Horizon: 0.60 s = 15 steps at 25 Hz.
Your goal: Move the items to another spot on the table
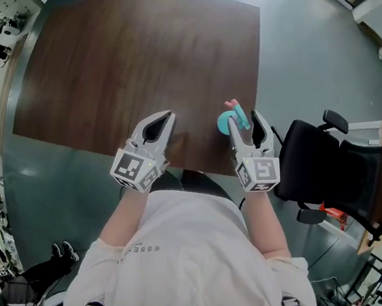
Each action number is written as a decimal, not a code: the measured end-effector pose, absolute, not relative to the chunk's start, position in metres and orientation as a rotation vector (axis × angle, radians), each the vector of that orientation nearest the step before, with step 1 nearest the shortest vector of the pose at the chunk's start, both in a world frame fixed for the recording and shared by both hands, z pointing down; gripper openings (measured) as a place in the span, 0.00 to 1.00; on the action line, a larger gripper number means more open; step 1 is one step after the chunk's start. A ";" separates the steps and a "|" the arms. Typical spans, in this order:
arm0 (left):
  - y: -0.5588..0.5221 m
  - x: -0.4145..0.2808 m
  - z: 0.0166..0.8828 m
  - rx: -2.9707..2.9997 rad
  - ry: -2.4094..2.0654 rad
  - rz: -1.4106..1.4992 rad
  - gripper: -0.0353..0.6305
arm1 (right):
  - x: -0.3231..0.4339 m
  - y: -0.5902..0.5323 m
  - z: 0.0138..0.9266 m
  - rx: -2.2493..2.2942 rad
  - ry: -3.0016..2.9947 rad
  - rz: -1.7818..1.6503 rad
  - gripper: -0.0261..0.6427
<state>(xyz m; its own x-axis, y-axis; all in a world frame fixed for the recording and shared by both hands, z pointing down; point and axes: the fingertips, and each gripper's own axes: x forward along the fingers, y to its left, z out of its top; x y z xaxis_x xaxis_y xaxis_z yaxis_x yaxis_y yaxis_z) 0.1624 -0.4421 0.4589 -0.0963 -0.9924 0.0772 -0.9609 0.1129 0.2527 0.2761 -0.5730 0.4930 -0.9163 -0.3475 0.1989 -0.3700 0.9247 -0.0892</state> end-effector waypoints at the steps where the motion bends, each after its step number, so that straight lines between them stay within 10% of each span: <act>1: -0.439 0.161 0.457 1.944 -2.160 -0.202 0.07 | 0.276 -0.571 0.484 0.553 -2.921 0.199 0.41; 6: -0.424 0.153 0.449 1.992 -2.136 -0.194 0.07 | 0.278 -0.554 0.455 0.647 -2.944 0.170 0.34; 9: -0.412 0.150 0.449 2.016 -2.124 -0.204 0.07 | 0.281 -0.538 0.455 0.715 -2.938 0.124 0.05; 15: -0.356 0.130 0.454 2.073 -2.093 -0.197 0.07 | 0.256 -0.472 0.477 0.688 -2.900 0.192 0.03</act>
<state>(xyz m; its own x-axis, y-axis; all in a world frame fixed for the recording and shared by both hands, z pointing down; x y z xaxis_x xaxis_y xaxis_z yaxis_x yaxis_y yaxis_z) 0.1301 -0.3561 0.4536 -0.0052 -0.9992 0.0400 -0.9741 0.0141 0.2258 0.2557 -0.4721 0.4773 -0.8825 -0.4350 0.1790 -0.4548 0.8862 -0.0886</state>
